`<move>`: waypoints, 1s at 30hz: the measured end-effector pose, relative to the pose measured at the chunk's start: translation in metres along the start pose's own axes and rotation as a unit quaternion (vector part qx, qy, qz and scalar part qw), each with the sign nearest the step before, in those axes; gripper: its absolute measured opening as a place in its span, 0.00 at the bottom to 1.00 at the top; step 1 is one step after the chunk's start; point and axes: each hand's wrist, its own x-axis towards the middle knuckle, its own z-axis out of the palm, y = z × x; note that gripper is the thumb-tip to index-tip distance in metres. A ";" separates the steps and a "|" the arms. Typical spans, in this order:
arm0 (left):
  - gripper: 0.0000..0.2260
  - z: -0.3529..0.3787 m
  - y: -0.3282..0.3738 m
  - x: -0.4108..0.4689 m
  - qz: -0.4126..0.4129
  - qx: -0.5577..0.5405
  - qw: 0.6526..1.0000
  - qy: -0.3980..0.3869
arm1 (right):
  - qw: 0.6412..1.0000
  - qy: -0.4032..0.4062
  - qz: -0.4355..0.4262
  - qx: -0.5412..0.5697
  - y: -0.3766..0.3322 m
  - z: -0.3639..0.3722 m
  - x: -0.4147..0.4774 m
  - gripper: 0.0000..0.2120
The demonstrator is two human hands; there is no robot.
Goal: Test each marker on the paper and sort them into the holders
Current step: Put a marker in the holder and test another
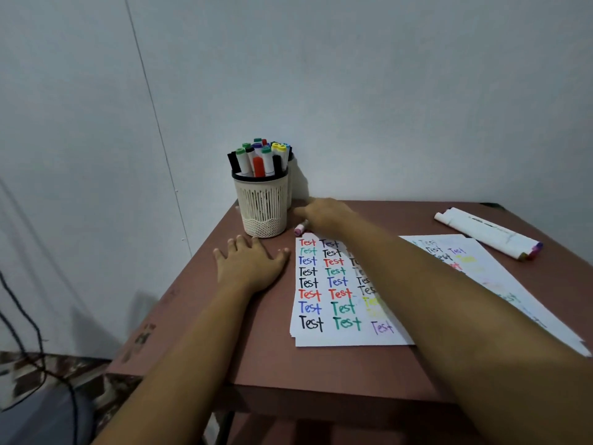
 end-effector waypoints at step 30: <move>0.15 -0.019 0.066 -0.047 0.349 -0.236 0.895 0.148 | 0.307 0.297 0.222 0.877 -0.013 -0.026 -0.163 0.07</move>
